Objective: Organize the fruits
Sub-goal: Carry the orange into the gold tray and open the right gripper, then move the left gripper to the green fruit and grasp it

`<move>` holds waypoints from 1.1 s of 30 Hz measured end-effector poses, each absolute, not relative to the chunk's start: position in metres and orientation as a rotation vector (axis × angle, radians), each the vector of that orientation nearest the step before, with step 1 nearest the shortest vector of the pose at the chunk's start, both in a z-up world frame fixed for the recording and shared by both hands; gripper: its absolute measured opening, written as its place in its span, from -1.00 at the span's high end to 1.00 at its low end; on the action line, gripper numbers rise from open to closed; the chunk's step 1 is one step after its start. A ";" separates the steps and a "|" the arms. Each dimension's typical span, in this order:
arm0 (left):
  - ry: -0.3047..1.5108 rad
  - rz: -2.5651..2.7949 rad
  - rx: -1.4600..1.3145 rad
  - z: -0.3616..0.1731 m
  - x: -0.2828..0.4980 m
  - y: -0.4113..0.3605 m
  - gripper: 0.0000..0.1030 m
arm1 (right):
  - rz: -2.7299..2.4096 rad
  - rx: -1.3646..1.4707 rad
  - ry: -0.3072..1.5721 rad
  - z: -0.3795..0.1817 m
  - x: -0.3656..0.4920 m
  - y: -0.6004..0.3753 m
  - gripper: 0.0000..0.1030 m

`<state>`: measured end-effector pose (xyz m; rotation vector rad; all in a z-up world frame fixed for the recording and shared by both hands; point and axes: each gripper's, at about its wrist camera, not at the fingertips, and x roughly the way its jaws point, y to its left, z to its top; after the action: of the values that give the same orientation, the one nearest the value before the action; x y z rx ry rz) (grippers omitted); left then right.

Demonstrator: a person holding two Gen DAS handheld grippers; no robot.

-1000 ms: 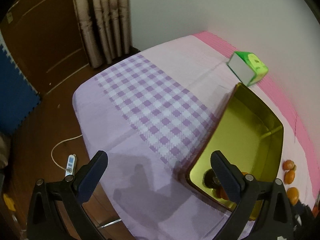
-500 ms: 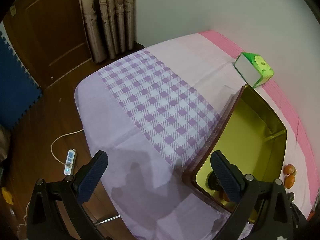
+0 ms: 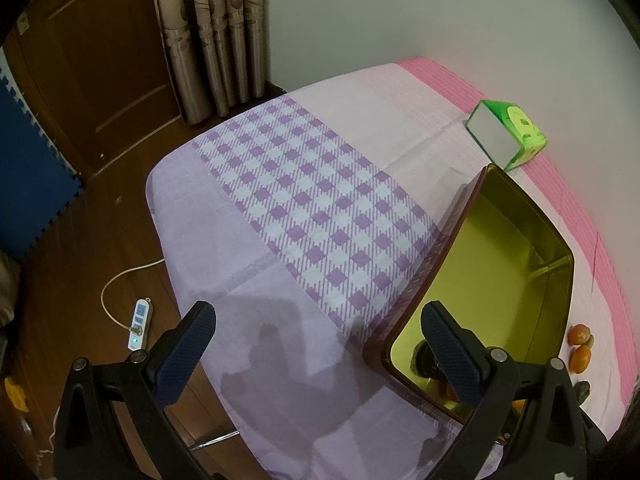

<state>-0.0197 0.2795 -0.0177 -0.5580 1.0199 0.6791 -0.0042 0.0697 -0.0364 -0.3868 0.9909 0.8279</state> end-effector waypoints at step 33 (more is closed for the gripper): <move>1.003 0.343 -0.204 -0.001 0.010 0.194 -0.97 | 0.283 -0.121 1.042 -0.048 0.039 -0.152 -0.41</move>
<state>0.0099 0.1939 -0.0012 -0.2045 1.0032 0.3433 0.0394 -0.1516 -0.0478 -0.1210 1.0420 0.2831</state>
